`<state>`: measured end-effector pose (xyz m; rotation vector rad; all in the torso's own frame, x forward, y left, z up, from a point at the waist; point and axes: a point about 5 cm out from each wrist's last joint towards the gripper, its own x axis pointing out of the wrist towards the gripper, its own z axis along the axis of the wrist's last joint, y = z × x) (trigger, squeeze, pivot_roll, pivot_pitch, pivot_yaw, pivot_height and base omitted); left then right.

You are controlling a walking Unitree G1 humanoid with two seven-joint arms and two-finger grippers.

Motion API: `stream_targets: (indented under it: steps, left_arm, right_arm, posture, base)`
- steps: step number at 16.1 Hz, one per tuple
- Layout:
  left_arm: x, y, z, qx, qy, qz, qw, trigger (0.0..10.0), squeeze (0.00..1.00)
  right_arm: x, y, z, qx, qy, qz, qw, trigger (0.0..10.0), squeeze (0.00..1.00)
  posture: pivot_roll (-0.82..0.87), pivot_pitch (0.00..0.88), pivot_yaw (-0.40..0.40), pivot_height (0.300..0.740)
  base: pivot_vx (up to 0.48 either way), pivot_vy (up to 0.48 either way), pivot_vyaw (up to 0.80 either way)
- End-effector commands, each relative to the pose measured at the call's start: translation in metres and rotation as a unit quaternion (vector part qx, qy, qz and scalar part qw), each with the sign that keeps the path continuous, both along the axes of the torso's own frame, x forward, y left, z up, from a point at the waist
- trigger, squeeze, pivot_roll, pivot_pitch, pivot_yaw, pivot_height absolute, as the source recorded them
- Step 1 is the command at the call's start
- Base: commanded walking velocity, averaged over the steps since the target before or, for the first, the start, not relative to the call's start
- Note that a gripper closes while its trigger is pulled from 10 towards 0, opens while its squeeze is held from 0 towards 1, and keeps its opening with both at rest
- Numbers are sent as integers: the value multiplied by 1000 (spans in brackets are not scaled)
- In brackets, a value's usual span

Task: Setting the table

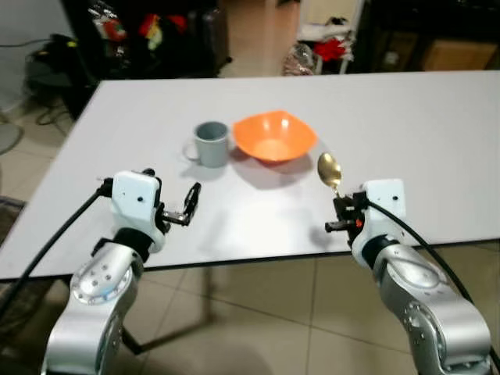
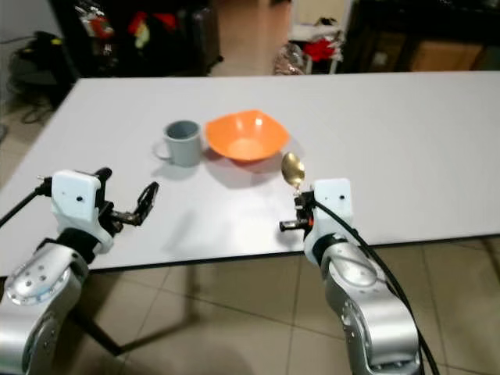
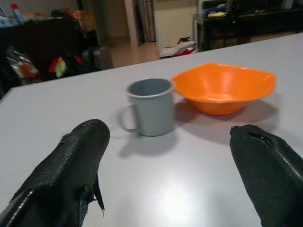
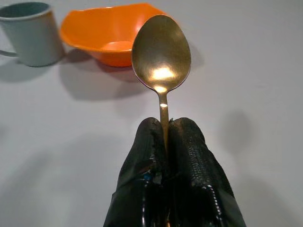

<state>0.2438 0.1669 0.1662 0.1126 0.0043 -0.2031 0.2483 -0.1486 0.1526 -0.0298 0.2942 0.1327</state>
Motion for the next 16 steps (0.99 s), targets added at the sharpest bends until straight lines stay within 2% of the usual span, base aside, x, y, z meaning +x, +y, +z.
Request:
stream_targets:
  steps: [1,6,12,14,16]
  left_arm:
    - [-2,2,0,-2,4,6,1000,10000,0]
    - [-5,-2,-2,0,8,1,1000,10000,0]
    - [-7,-7,-4,-1,14,-17,1000,10000,0]
    - [-8,-12,-5,2,21,-42,999,10000,0]
    - [-10,-21,-7,6,30,-95,995,10000,0]
  right_arm:
    - [3,-3,4,-7,-4,-2,1000,10000,0]
    - [14,-10,5,-25,-1,11,1000,10000,0]
    - [17,-14,1,-45,18,16,999,10000,0]
    - [18,-18,-3,-55,30,22,998,10000,0]
    - [26,-32,-8,-78,43,21,996,10000,0]
  posture:
    - [-71,1,30,740]
    - [-66,1,16,740]
    - [-74,2,22,740]
    - [-73,3,24,740]
    - [-74,3,31,740]
  base:
    - [0,0,0]
    - [0,0,0]
    - [0,0,0]
    - [0,0,0]
    - [0,0,0]
